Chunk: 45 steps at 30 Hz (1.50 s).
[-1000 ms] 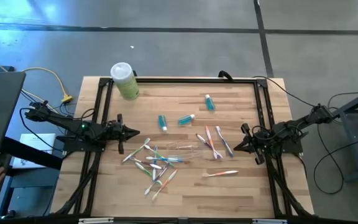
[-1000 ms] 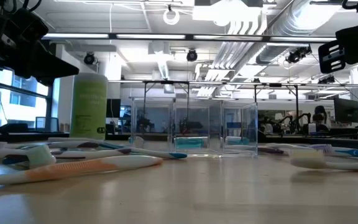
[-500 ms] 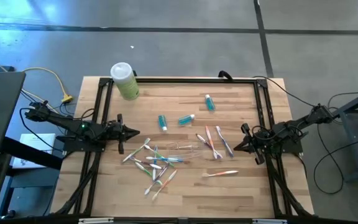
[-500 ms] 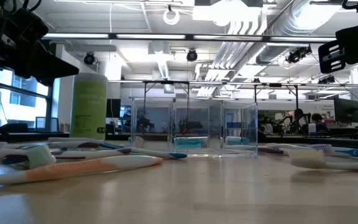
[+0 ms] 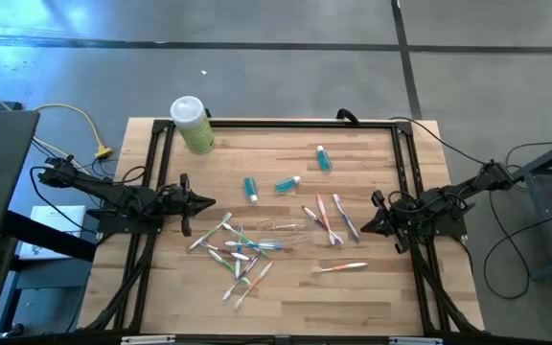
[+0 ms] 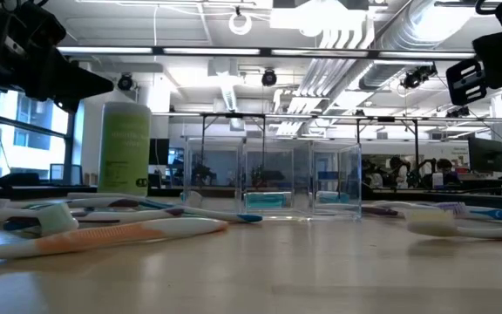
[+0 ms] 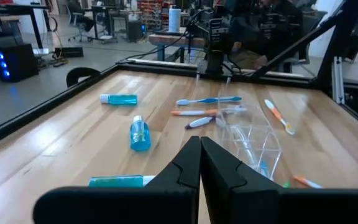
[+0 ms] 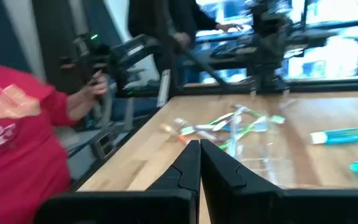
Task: Pick & Place toothbrushing station
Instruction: Put the right mouthwash into the transparent organizer
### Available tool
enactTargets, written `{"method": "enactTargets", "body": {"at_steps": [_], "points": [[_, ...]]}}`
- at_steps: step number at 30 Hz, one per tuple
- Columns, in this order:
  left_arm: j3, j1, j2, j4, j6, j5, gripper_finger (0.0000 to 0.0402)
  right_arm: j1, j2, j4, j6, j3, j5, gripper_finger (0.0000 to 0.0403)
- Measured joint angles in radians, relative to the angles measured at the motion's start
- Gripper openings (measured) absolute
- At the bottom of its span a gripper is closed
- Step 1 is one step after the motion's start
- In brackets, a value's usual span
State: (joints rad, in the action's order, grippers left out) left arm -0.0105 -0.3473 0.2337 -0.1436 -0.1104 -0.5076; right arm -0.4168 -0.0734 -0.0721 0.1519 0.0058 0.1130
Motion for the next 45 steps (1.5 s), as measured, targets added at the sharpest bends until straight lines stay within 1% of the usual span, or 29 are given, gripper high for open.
{"method": "enactTargets", "body": {"at_steps": [2,6,8,11,13,15,17,19,22,25,28,31,35,38,40,45], "points": [[0.0,0.0,0.0,0.0,0.015,0.0,0.0003,0.0,0.0,-0.027,-0.003,0.0,0.055,0.0002],[0.0,0.0,0.0,-0.021,0.057,-0.001,0.0003,0.001,0.0,-0.151,-0.078,0.001,0.298,0.0002],[0.0,0.0,0.0,-0.028,0.058,-0.001,0.0003,0.001,-0.002,-0.201,-0.145,0.003,0.395,0.0002],[0.0,0.0,0.0,-0.029,0.06,-0.003,0.0003,0.001,-0.019,-0.195,-0.258,0.033,0.517,0.0002],[0.0,0.0,0.0,-0.03,0.067,-0.003,0.0003,0.003,-0.039,-0.208,-0.317,0.069,0.574,0.0002],[0.0,0.0,0.0,-0.038,0.07,-0.003,0.0003,0.013,-0.073,-0.205,-0.347,0.104,0.6,0.0007],[0.0,0.0,0.0,-0.051,0.072,-0.003,0.0003,0.026,-0.119,-0.202,-0.356,0.136,0.609,0.0021],[0.0,0.0,0.0,-0.074,0.115,-0.003,0.0003,0.04,-0.174,-0.203,-0.358,0.166,0.62,0.0044],[0.0,0.0,0.0,-0.119,0.176,-0.003,0.0003,0.068,-0.273,-0.201,-0.313,0.211,0.621,0.0095],[0.0,0.0,0.0,-0.138,0.216,-0.003,0.0003,0.111,-0.395,-0.184,-0.221,0.27,0.65,0.0151],[0.0,0.0,0.002,-0.14,0.226,-0.02,0.0014,0.18,-0.53,-0.092,-0.115,0.349,0.681,0.0198],[0.0,0.0,0.016,-0.159,0.219,-0.055,0.0044,0.27,-0.646,0.046,-0.002,0.443,0.653,0.0229],[0.0,0.0,0.048,-0.206,0.218,-0.067,0.0102,0.401,-0.801,0.145,0.108,0.54,0.553,0.0247],[0.0,0.0,0.079,-0.255,0.216,-0.067,0.0138,0.498,-0.905,0.143,0.155,0.582,0.531,0.0249],[0.0,0.0,0.098,-0.283,0.198,-0.067,0.0153,0.568,-0.967,0.142,0.174,0.6,0.514,0.0247],[0.0,0.0,0.146,-0.307,0.104,-0.066,0.0162,0.73,-1.122,0.141,0.241,0.633,0.378,0.0245]]}}
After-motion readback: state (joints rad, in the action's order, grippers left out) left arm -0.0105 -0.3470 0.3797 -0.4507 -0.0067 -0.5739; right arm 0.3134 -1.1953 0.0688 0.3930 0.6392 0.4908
